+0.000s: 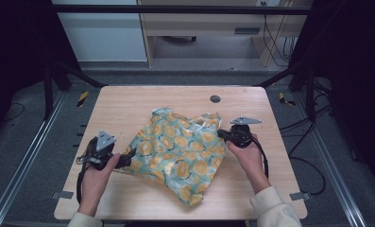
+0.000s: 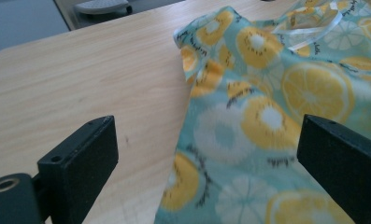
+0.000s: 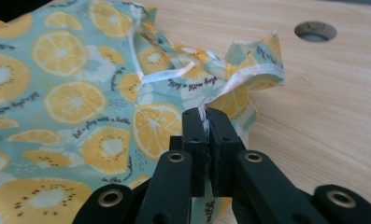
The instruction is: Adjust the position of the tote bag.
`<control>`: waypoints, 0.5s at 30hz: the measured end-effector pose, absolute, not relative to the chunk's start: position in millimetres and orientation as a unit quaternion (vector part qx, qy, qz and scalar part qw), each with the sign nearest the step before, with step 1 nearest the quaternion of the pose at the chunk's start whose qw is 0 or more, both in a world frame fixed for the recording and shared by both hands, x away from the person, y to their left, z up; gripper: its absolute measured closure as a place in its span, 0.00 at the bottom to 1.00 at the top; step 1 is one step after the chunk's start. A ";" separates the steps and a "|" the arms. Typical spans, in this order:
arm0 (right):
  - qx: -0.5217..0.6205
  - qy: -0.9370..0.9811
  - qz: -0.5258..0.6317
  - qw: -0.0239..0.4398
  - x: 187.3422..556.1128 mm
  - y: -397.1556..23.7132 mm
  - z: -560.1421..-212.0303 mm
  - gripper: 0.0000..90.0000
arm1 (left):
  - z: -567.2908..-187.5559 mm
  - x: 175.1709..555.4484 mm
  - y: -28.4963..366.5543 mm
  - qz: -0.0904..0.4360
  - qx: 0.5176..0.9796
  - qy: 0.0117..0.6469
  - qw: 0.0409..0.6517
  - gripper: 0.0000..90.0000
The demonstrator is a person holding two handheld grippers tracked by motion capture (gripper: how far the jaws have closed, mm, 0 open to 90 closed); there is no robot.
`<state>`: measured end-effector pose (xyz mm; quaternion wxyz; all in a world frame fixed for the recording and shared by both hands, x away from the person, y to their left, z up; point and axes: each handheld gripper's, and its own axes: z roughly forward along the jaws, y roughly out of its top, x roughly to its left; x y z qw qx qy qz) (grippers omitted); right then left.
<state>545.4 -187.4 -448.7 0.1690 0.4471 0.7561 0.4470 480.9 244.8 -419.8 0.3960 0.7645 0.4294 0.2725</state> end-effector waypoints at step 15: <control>0.415 0.768 0.452 0.181 538.0 -177.4 -440.1 0.97 | -404.2 566.0 178.4 0.218 0.807 0.422 0.351 0.06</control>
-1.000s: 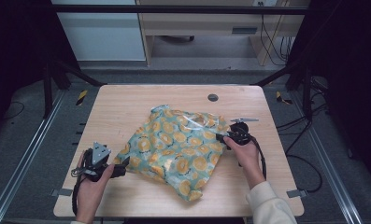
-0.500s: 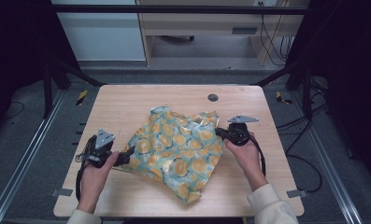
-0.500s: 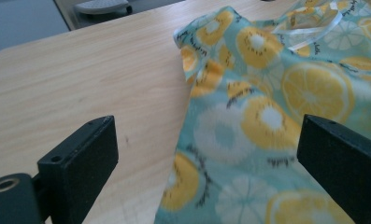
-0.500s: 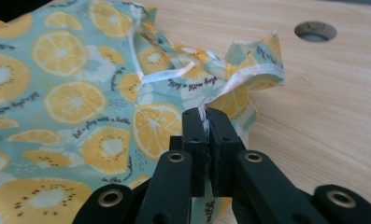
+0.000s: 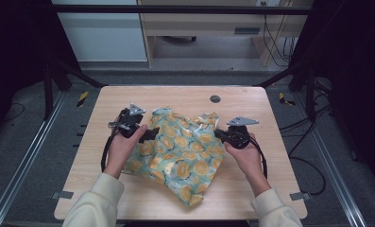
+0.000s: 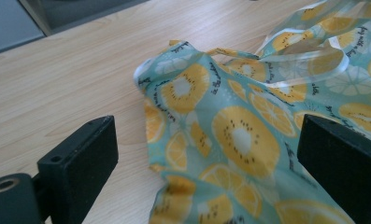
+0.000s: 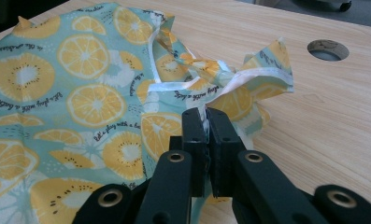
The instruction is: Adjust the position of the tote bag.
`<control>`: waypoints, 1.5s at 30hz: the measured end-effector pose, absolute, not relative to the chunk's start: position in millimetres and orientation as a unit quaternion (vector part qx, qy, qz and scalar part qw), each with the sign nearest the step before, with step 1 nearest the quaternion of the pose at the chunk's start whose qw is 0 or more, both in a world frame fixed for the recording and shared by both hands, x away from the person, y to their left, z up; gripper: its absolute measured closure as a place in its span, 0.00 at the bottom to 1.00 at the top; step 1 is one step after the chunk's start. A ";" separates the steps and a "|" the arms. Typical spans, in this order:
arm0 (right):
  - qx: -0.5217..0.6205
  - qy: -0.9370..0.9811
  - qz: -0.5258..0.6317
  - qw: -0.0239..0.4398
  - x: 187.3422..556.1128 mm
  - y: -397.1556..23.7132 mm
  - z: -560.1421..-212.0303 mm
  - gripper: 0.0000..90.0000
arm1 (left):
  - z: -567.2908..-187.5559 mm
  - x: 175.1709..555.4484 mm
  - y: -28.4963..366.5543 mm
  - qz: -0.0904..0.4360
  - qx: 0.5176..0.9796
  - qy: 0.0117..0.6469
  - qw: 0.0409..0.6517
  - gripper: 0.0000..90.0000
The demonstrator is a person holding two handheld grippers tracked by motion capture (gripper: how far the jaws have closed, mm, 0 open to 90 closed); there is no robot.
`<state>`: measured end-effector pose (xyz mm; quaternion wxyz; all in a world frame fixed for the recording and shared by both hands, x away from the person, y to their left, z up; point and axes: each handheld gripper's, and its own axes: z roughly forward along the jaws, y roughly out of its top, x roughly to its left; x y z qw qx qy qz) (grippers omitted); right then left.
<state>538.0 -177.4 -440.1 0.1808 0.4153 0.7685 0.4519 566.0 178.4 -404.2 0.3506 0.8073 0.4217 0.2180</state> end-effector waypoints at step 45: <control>0.414 0.764 0.463 0.173 534.4 -182.8 -437.9 0.98 | -447.6 590.8 158.4 0.165 0.849 0.392 0.312 1.00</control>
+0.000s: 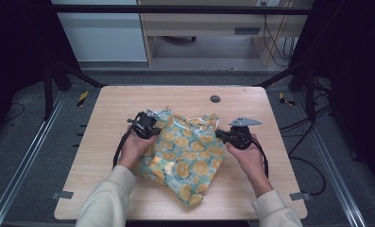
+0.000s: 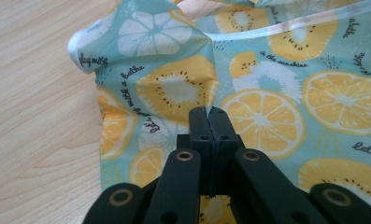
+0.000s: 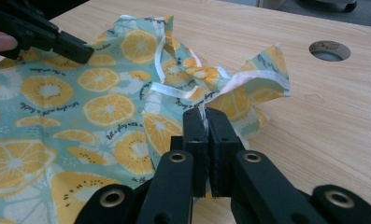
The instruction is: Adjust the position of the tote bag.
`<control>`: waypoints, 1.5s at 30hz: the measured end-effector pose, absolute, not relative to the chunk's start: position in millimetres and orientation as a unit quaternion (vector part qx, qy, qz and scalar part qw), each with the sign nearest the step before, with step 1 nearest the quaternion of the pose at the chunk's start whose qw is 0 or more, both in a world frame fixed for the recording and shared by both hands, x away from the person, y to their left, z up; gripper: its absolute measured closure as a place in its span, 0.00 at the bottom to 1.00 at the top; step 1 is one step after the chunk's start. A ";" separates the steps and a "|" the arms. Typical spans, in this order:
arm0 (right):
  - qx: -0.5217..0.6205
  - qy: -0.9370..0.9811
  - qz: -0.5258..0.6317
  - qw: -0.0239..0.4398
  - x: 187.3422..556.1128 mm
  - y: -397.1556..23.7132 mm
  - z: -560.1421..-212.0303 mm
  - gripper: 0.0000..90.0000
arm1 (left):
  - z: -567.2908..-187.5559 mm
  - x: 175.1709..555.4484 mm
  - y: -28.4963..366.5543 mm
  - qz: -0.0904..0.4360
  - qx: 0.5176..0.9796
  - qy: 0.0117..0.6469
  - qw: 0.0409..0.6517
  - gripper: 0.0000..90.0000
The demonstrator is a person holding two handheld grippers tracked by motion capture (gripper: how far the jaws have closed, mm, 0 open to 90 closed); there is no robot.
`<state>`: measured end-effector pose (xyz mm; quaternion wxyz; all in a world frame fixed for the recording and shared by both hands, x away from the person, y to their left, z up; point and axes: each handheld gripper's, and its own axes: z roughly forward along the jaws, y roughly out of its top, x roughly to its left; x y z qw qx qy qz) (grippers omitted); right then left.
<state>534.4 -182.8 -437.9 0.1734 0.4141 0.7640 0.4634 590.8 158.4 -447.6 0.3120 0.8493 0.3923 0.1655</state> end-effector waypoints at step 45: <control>0.377 0.755 0.472 0.255 520.7 -199.0 -379.3 0.99 | -387.8 541.1 192.8 0.260 0.796 0.348 0.422 1.00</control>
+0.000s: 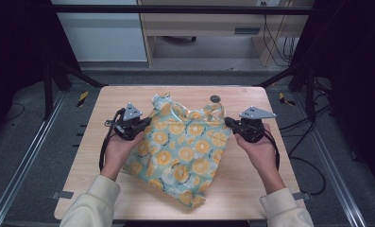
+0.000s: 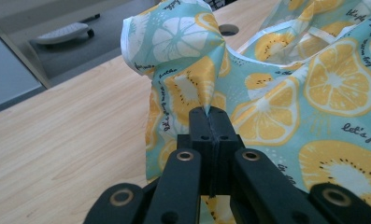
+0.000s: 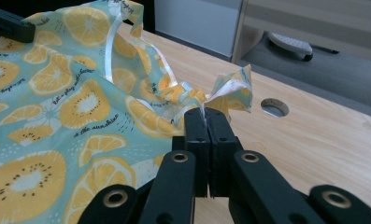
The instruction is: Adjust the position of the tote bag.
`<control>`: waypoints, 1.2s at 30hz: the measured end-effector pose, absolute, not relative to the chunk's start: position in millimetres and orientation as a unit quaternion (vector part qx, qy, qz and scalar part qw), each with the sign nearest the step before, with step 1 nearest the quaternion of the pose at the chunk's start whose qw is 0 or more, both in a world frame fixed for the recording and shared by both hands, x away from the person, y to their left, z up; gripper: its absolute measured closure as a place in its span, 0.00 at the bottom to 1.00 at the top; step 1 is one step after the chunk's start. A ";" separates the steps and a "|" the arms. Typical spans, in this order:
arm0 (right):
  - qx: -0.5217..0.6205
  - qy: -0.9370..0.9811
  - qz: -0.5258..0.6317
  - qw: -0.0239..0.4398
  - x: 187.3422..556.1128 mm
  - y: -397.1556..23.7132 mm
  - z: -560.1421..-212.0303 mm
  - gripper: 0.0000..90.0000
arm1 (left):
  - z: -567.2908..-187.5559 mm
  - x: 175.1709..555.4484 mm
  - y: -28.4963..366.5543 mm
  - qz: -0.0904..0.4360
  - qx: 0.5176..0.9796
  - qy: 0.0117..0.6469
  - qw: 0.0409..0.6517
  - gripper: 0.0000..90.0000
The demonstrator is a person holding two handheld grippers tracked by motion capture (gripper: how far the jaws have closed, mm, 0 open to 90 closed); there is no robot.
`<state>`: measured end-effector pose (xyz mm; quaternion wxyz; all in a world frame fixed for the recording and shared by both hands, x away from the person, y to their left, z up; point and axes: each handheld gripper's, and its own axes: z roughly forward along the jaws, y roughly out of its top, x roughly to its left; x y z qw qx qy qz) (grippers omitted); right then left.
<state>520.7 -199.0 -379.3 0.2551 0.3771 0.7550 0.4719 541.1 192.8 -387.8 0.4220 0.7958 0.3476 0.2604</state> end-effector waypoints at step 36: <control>0.265 0.769 0.506 0.287 443.5 -184.7 -340.0 0.99 | -366.8 442.7 226.5 0.351 0.765 0.280 0.462 1.00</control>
